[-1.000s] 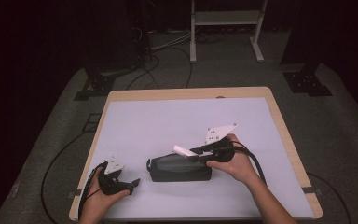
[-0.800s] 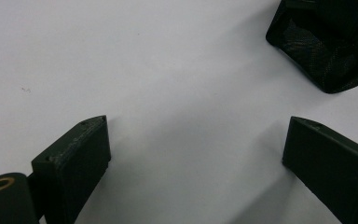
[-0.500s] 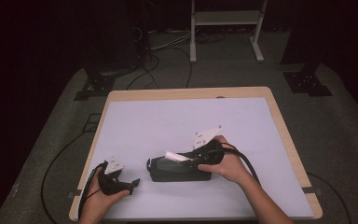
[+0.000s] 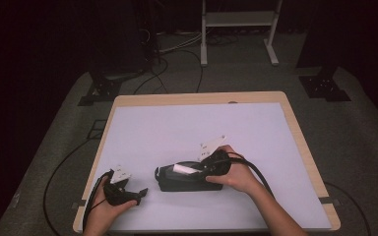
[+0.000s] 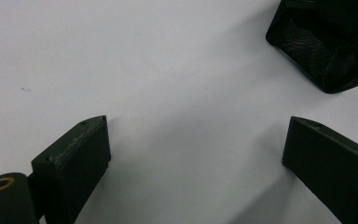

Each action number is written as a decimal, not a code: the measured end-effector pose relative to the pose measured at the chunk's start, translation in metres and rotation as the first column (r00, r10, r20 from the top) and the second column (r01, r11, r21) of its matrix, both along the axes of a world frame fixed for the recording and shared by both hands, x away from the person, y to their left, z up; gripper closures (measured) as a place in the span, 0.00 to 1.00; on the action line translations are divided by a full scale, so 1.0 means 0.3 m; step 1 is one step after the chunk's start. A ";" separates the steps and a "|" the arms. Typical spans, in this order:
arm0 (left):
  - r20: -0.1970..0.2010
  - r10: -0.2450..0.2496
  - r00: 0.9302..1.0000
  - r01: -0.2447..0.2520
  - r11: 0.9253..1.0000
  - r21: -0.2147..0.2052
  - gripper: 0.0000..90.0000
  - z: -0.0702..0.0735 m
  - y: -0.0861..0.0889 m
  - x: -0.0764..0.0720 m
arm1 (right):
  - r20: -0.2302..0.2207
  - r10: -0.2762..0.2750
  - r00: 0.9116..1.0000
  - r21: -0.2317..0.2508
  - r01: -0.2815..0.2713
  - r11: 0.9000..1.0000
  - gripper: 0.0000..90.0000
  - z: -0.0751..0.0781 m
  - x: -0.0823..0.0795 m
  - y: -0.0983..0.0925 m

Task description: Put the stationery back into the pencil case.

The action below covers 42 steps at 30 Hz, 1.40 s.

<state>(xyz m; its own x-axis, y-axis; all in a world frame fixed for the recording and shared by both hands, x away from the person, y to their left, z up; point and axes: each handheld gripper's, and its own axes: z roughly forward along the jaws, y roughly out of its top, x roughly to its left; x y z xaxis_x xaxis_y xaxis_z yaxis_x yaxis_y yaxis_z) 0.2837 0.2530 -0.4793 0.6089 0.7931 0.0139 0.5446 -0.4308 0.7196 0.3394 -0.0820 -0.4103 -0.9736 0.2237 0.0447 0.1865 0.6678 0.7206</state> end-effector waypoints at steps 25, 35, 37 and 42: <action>0.003 0.001 1.000 -0.001 1.000 0.001 0.07 0.000 0.000 -0.001 | -0.003 -0.052 0.999 0.036 0.052 0.998 0.65 0.039 -0.010 -0.055; 0.002 0.000 1.000 0.000 1.000 0.001 0.07 0.000 0.000 -0.002 | 0.019 -0.147 0.989 0.087 0.144 0.986 0.48 0.051 -0.014 -0.158; 0.002 0.000 1.000 0.000 1.000 0.001 0.07 0.000 0.000 -0.002 | 0.027 -0.163 0.986 0.089 0.160 0.983 0.47 0.050 -0.019 -0.183; 0.003 0.001 1.000 -0.001 1.000 0.000 0.07 -0.001 0.000 -0.001 | 0.037 -0.201 0.979 0.099 0.197 0.975 0.46 0.048 -0.037 -0.235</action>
<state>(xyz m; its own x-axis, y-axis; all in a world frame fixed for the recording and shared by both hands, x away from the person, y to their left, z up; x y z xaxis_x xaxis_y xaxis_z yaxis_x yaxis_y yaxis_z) 0.2833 0.2530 -0.4795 0.6085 0.7934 0.0158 0.5426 -0.4305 0.7213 0.3284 -0.1526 -0.3958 -0.9115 0.4102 0.0302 0.2733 0.5492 0.7898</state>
